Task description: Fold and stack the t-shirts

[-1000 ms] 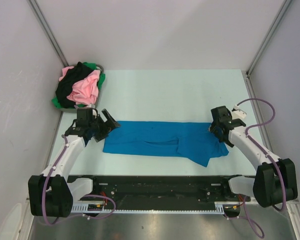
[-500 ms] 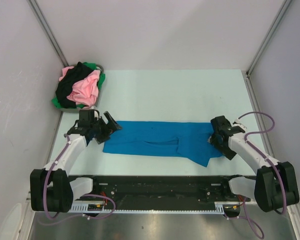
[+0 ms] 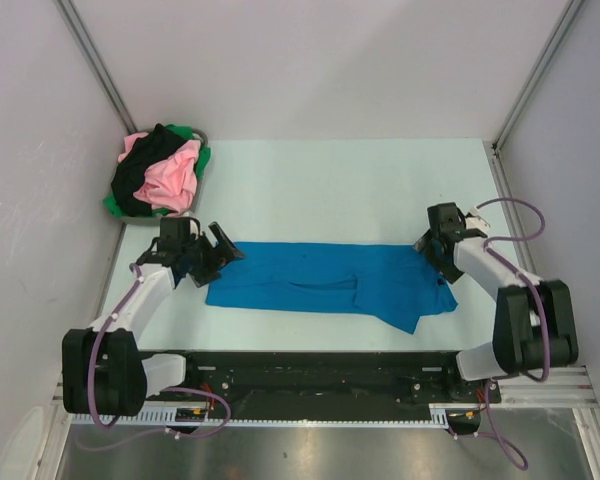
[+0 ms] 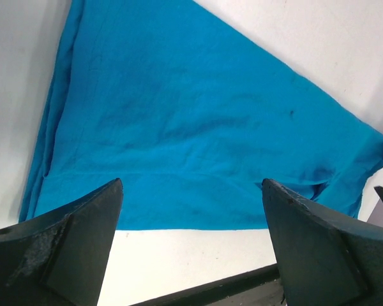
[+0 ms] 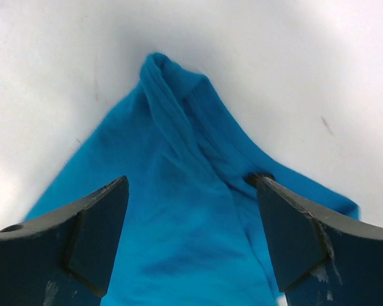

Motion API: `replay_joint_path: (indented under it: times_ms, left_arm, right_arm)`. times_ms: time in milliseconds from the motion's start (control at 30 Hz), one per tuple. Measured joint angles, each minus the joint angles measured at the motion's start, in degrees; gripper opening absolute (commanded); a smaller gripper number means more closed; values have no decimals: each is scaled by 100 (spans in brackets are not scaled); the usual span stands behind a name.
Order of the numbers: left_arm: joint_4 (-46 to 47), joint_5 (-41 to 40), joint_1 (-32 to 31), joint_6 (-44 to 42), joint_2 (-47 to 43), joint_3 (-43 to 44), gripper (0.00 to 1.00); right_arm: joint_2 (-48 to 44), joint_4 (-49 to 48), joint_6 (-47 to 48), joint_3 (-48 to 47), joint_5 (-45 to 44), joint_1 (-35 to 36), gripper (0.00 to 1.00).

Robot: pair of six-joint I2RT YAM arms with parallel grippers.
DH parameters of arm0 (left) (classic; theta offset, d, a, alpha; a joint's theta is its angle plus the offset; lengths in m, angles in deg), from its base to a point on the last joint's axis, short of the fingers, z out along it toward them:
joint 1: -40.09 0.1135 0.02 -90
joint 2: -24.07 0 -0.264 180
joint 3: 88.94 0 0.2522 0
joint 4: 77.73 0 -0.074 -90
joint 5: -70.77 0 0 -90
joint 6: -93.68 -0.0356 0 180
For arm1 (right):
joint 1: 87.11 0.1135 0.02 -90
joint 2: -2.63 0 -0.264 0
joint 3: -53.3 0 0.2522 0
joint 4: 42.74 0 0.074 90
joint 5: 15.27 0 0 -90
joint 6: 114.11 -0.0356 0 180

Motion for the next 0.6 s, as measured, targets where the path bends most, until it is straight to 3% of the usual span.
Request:
replay_joint_path:
  times_ms: [333, 400, 433, 467, 533, 567, 600]
  left_arm:
    - [26, -24, 0, -2, 343, 326, 95]
    - [28, -24, 0, -2, 428, 361, 95]
    - [28, -26, 0, 0, 470, 378, 95]
    - [35, -26, 0, 0, 511, 398, 95]
    - [48, -26, 0, 0, 573, 428, 94]
    - [50, -24, 0, 0, 608, 442, 94]
    - [55, -24, 0, 0, 640, 459, 95]
  right_arm:
    - [1504, -791, -15, -651, 387, -271, 79]
    - [1659, -828, -2, -787, 417, -313, 73]
    - [1740, -837, 15, -868, 422, -323, 66]
    - [1849, -826, 55, -962, 417, -328, 45]
    - [2039, -796, 151, -1145, 385, -330, 28]
    - [2124, -787, 212, -1211, 389, -334, 10]
    - [2208, -778, 249, -1279, 361, -339, 0]
